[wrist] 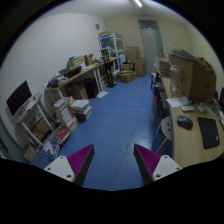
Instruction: Arrange mouse
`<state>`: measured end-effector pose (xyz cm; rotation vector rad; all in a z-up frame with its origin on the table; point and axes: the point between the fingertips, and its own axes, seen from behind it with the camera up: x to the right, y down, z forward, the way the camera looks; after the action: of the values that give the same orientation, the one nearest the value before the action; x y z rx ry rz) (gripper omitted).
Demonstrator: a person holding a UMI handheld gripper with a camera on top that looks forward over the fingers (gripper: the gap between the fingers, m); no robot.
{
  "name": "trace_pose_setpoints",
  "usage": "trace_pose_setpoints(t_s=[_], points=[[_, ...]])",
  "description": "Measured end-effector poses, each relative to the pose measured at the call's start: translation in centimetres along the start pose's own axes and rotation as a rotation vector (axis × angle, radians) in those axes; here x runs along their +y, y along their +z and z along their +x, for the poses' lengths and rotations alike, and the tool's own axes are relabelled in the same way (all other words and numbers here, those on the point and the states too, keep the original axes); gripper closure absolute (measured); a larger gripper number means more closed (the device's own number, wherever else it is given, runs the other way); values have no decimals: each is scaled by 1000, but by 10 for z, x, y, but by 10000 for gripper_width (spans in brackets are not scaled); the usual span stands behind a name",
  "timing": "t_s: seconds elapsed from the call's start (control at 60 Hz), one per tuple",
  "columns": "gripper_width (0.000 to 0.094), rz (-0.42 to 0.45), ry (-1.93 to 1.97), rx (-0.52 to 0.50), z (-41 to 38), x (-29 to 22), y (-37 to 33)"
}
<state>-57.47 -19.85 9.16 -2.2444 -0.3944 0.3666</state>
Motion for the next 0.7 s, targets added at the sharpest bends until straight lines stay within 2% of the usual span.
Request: trace_pose_setpoints(t_s=[0.233,0.383,0.483,0.7], points=[[118,10,59,156,110,-5,-11],[115,-5,13,270,243,5,-7],[118,-13,-34,308,316,10,7],[135,-30,-118,253,389,7,71]])
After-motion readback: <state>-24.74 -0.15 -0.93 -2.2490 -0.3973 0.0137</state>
